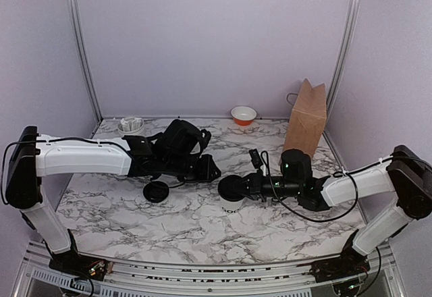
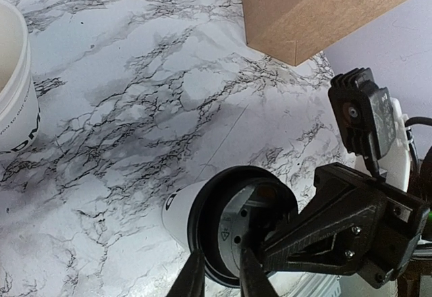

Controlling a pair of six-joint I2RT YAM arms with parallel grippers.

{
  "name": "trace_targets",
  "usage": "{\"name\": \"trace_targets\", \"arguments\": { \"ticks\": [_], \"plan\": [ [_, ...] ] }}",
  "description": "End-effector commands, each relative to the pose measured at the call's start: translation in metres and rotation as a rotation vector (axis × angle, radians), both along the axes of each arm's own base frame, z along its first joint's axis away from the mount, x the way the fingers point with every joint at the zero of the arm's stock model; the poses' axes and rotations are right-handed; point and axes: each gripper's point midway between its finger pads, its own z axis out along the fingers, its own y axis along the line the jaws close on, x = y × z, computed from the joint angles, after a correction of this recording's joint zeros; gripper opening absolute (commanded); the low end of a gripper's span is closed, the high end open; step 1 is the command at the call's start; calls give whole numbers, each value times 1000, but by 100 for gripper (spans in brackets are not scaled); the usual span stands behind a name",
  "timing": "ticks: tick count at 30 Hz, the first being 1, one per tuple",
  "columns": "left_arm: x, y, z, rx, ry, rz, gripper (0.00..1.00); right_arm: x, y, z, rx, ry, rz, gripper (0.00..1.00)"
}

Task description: Pack the takeout coffee

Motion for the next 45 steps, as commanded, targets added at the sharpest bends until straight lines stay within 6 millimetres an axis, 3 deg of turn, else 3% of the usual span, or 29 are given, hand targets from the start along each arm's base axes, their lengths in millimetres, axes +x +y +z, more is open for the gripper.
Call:
{"name": "trace_targets", "arguments": {
  "ticks": [1,7,13,18,20,23,30,32,39,45],
  "plan": [
    [-2,-3,26,-81,-23,-19,17,1,-2,-2,-23,23,-13,0],
    [-9,-13,40,-281,48,-81,0,6,1,27,9,-40,-12,0],
    [-11,-22,72,-497,87,-132,0,16,-6,72,37,-144,-39,0],
    [-18,-29,100,-656,109,-179,0,24,-26,89,27,-191,-102,0],
    [-20,-31,101,-702,129,-194,0,24,-32,91,21,-201,-116,0],
    [-17,-34,72,-674,171,-174,0,24,-35,88,2,-199,-122,0],
    [-15,-38,-40,-539,363,-111,0,22,-37,73,-14,-168,-122,0],
    [-16,-39,-56,-519,402,-95,0,21,-37,69,-22,-158,-118,0],
    [-13,-36,-49,-502,373,-77,0,21,-36,64,-32,-146,-113,0],
    [-12,-35,-53,-478,371,-72,0,24,-32,79,-1,-177,-105,0]
  ]
}}
